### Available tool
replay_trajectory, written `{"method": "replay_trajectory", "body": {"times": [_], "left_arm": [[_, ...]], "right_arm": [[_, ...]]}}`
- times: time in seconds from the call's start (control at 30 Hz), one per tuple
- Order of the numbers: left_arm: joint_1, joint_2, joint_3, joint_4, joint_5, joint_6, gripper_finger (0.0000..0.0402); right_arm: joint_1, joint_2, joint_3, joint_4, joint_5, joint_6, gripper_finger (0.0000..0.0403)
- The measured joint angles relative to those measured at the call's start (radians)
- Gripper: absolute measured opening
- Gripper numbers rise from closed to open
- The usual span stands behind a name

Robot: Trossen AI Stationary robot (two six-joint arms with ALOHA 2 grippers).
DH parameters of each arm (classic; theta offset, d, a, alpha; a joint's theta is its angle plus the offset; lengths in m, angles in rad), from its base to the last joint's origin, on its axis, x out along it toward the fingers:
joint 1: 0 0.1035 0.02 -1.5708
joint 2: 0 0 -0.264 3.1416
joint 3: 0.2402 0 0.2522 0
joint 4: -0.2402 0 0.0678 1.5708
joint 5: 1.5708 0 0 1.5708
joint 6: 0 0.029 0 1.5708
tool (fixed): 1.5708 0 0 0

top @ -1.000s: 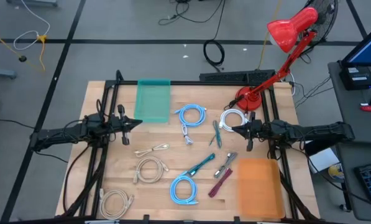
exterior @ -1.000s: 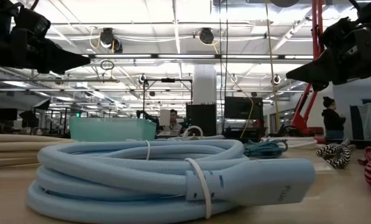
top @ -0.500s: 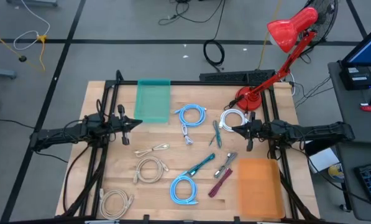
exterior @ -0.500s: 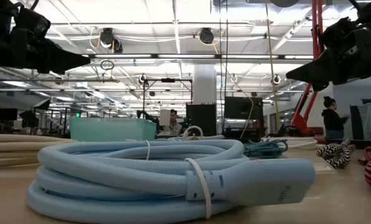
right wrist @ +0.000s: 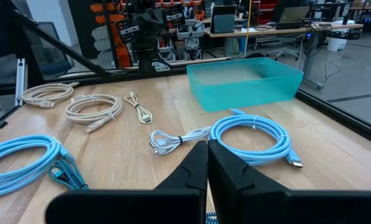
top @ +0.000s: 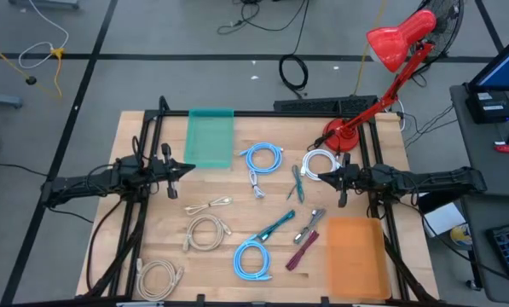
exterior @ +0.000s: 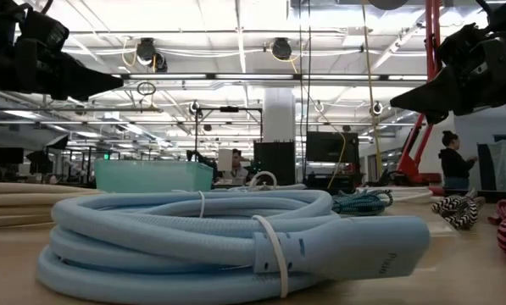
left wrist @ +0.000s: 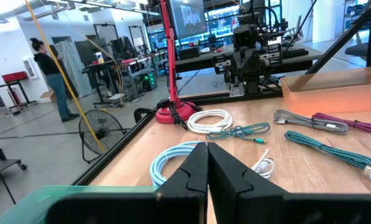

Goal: Pick & Place USB Port

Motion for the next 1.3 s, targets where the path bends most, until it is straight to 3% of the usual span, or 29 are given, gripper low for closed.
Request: {"method": "replay_trajectory", "body": {"times": [0.47, 0.7, 0.8, 0.93, 1.03, 1.13, 1.23, 1.3], "left_arm": [[0.000, 0.000, 0.000, 0.000, -0.013, 0.021, 0.0005], [0.002, 0.000, 0.000, 0.028, -0.360, 0.183, 0.0005], [0.002, 0.000, 0.000, 0.026, -0.421, 0.188, 0.0006], [0.002, 0.000, 0.000, 0.060, -0.425, 0.173, 0.0006], [0.002, 0.009, -0.001, 0.172, -0.341, 0.022, 0.0006], [0.000, 0.015, 0.000, 0.422, -0.279, -0.393, 0.0006], [0.001, 0.020, 0.000, 0.602, -0.380, -0.872, 0.0006], [0.001, 0.020, 0.001, 0.686, -0.441, -1.062, 0.0005]], "right_arm": [[0.000, 0.000, 0.000, 0.000, 0.000, 0.000, 0.0000], [0.000, 0.000, 0.000, 0.036, 0.000, 0.016, 0.0000], [0.000, 0.000, 0.000, 0.135, 0.000, 0.141, 0.0000], [0.000, 0.000, 0.000, 0.366, 0.002, 0.332, 0.0000], [0.001, 0.000, -0.001, 0.561, 0.064, 0.430, 0.0000], [0.000, 0.000, -0.001, 0.772, 0.199, 0.504, 0.0000], [0.000, 0.000, -0.001, 0.959, 0.324, 0.559, 0.0000], [0.000, 0.000, -0.001, 1.037, 0.382, 0.565, 0.0000]]}}
